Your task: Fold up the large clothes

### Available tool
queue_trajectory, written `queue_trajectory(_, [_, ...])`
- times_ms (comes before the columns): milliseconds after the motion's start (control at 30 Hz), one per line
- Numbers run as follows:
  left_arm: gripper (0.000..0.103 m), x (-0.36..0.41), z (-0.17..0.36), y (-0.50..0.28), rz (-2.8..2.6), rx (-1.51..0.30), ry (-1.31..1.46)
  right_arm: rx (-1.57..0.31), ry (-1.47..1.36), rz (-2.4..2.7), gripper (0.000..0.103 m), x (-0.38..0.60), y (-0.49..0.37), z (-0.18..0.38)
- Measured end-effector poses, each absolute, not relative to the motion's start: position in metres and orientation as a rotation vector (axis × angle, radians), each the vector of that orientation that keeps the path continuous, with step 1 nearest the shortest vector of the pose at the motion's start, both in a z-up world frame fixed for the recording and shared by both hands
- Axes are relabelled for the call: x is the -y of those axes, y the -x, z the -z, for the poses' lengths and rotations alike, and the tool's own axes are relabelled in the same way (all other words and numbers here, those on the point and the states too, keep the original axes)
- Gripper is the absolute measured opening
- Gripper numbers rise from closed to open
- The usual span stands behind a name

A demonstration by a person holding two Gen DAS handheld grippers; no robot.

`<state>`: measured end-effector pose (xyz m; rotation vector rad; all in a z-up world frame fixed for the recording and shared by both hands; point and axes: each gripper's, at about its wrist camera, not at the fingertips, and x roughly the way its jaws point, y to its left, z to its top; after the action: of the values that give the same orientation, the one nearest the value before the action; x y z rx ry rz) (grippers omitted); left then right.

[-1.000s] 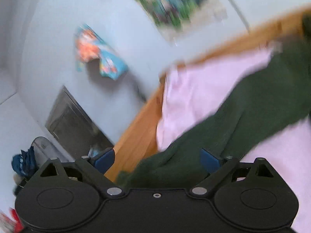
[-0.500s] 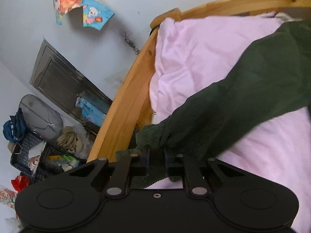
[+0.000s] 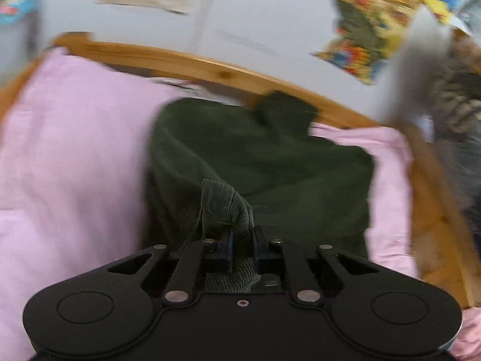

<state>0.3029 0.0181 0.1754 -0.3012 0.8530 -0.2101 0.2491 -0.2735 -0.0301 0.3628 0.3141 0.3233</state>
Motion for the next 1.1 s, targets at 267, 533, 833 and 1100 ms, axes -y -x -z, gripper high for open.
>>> queue_trajectory(267, [0.032, 0.077, -0.131, -0.377, 0.404, -0.874, 0.346, -0.278, -0.444, -0.152, 0.103, 0.326, -0.251, 0.035])
queue_trajectory(533, [0.082, 0.056, -0.115, -0.4, 0.308, -0.795, 0.355, -0.321, -0.517, -0.102, 0.103, 0.351, -0.267, 0.057])
queue_trajectory(833, [0.069, -0.036, -0.058, -0.41, 0.016, -0.799, 0.238, -0.46, -0.496, -0.186, 0.101, 0.331, -0.302, 0.089])
queue_trajectory(1100, [0.049, -0.088, -0.007, -0.456, -0.011, -0.835, 0.327, -0.522, -0.453, -0.259, 0.042, 0.312, -0.332, 0.097])
